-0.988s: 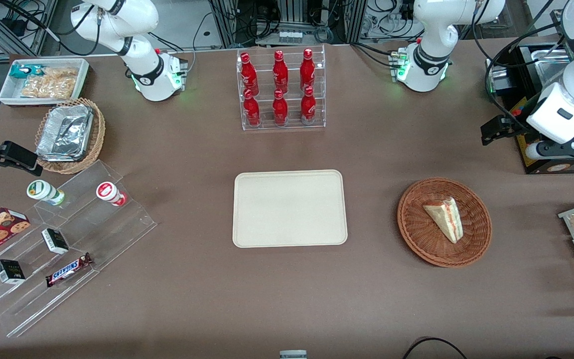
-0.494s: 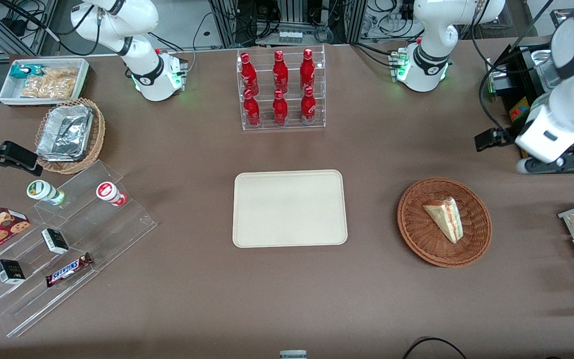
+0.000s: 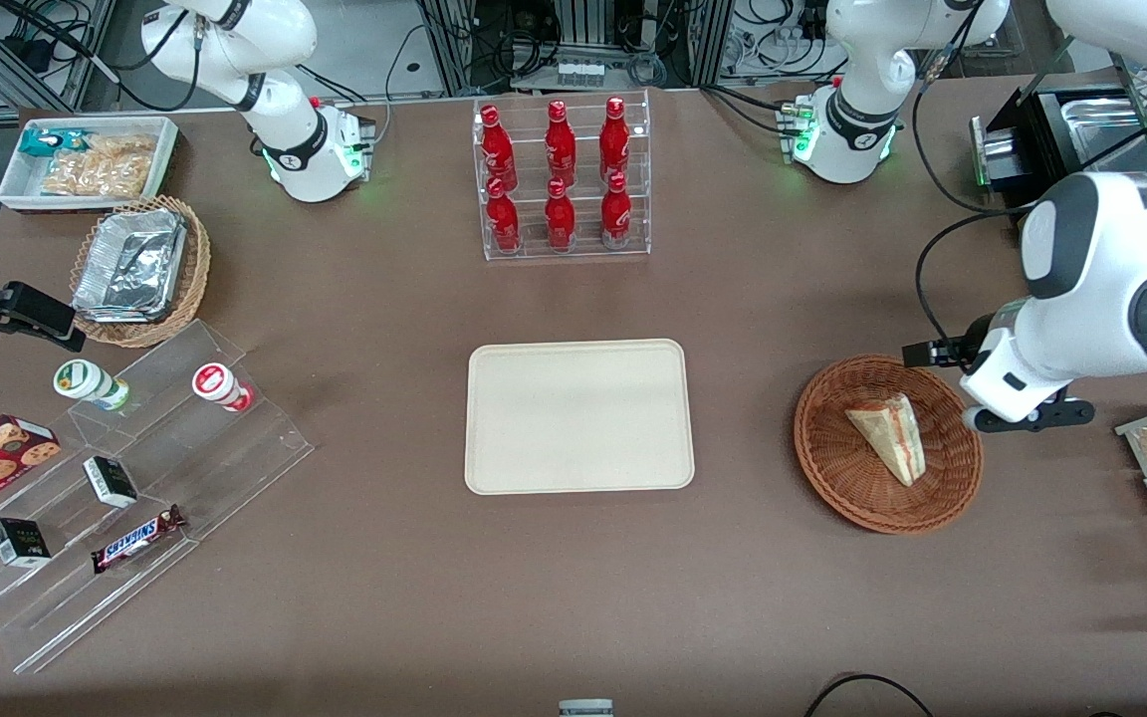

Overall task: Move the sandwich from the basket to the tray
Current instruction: 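Move the left gripper down over the sandwich in the wicker basket, then close the left gripper on the wrapped sandwich and lift it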

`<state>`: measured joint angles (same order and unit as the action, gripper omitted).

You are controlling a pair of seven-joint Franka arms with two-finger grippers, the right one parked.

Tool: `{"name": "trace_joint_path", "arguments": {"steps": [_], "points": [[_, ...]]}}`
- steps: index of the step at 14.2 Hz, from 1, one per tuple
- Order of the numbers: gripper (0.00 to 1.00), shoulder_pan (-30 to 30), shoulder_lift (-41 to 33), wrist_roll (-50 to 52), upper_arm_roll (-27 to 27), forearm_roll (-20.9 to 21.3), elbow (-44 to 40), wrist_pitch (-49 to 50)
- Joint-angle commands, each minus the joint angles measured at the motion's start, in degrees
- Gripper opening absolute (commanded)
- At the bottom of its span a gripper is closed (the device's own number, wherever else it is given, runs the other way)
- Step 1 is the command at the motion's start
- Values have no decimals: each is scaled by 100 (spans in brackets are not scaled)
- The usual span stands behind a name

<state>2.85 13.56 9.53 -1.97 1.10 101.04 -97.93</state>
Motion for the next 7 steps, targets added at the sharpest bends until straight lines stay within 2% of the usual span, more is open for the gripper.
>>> {"name": "trace_joint_path", "arguments": {"steps": [1,7], "points": [[100,40,50,302,3,57,362,-558],[100,66,190,1785,3,57,1241,-2472]]}}
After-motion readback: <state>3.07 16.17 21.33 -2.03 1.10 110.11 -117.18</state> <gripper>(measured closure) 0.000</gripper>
